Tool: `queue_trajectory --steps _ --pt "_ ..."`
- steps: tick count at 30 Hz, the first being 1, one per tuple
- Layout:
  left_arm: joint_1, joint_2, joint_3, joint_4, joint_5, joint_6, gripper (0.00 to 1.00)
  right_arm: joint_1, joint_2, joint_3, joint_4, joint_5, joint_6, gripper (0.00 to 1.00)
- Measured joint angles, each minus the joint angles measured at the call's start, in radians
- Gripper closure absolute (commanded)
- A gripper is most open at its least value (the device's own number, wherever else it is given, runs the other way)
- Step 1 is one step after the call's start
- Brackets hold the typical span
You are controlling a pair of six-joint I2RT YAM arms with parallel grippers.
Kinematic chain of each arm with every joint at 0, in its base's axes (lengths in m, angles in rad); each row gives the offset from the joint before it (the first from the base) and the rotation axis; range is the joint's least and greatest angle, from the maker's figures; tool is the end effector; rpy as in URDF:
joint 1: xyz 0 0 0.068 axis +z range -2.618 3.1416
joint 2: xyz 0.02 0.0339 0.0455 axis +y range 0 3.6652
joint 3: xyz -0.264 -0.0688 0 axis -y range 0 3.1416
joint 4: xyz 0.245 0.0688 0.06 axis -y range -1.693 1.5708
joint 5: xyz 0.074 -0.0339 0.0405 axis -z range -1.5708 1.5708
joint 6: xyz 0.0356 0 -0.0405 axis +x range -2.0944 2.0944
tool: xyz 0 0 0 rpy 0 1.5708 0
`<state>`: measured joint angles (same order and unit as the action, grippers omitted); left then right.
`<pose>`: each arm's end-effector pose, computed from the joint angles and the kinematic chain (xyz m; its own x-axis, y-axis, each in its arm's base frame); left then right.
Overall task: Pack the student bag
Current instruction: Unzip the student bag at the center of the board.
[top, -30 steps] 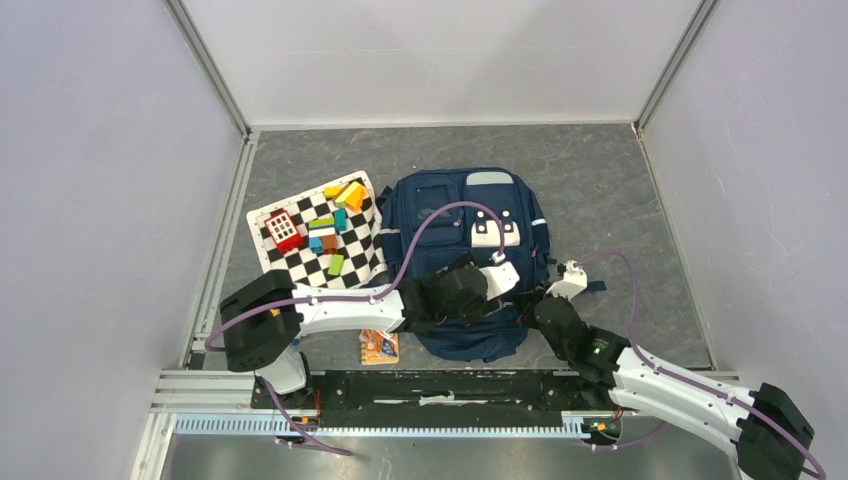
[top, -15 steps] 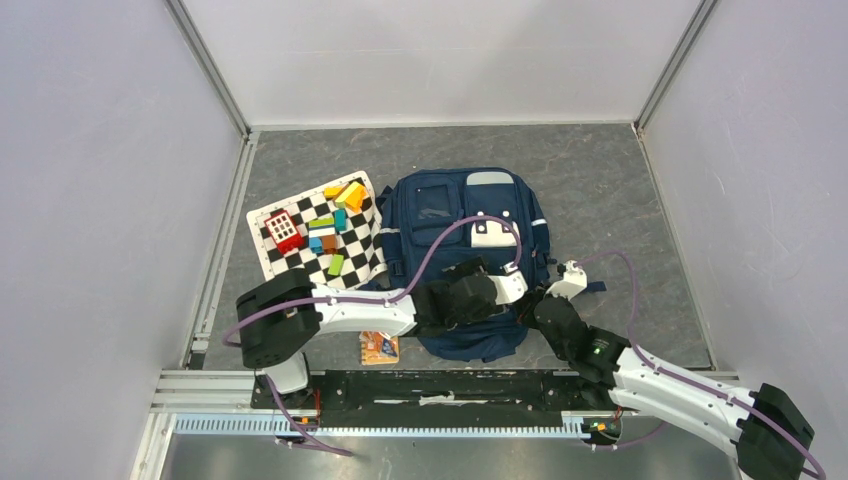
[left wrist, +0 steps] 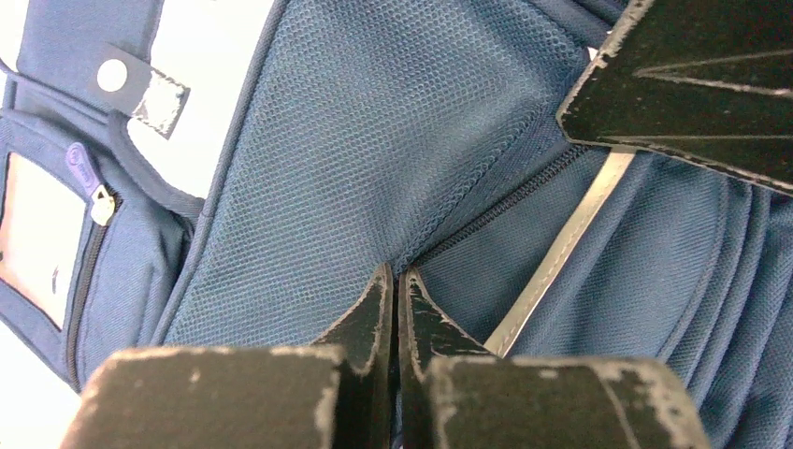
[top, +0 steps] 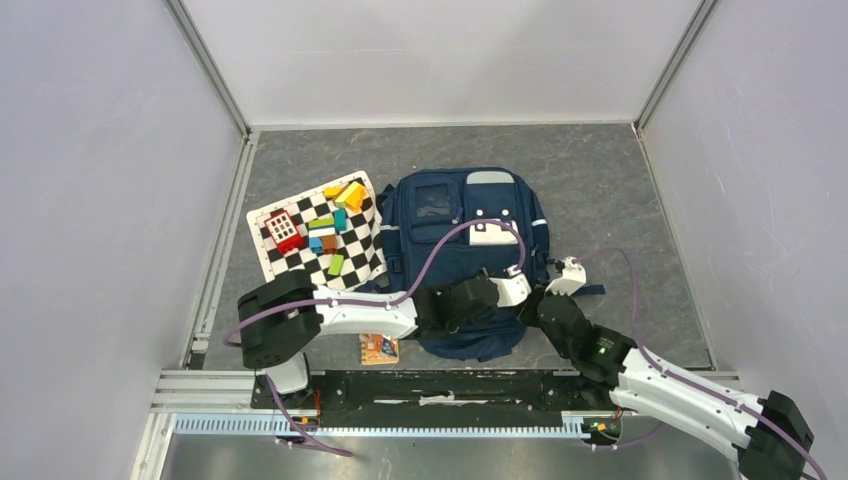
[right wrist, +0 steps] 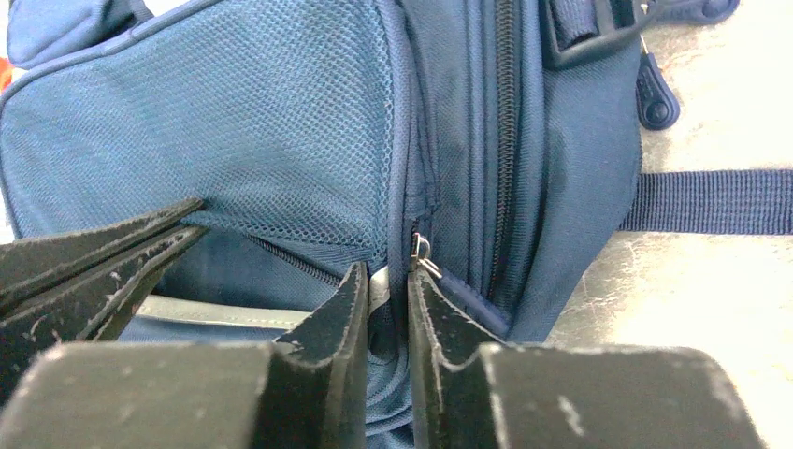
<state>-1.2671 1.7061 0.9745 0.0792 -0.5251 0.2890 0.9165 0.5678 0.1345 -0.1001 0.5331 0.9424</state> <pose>0.1251 -0.3394 0.1924 0.0273 0.7374 -0.6749 0.7290 0.4473 0.5182 0.0966 0.0962 0.1538 -0.5193 0.4678 -0.7152 0.0052 0.8386 0.5447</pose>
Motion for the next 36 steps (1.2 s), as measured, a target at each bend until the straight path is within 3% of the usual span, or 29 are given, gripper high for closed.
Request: queue_trajectory --steps 4,9,12,19,23,28,36 --pt "0.016 -0.049 0.003 -0.047 0.023 -0.011 0.98 0.001 -0.041 0.064 -0.094 -0.01 -0.071 0.43" --pt "0.041 -0.082 0.074 -0.15 0.068 -0.064 0.98 0.009 -0.112 0.106 -0.194 -0.014 -0.138 0.2" --pt "0.066 -0.082 0.118 -0.213 0.116 -0.106 0.98 0.009 -0.129 0.116 -0.224 -0.024 -0.18 0.12" --pt "0.14 -0.082 0.173 -0.293 0.259 -0.198 0.98 0.009 -0.132 0.146 -0.221 -0.115 -0.302 0.06" --pt "0.204 -0.089 0.194 -0.315 0.354 -0.249 0.98 0.009 -0.135 0.163 -0.148 -0.262 -0.452 0.11" --pt "0.284 -0.102 0.194 -0.357 0.439 -0.279 0.98 0.011 0.011 0.17 -0.036 -0.438 -0.599 0.16" --pt "0.353 -0.102 0.178 -0.381 0.473 -0.284 0.98 0.239 0.16 0.184 0.161 -0.47 -0.698 0.1"
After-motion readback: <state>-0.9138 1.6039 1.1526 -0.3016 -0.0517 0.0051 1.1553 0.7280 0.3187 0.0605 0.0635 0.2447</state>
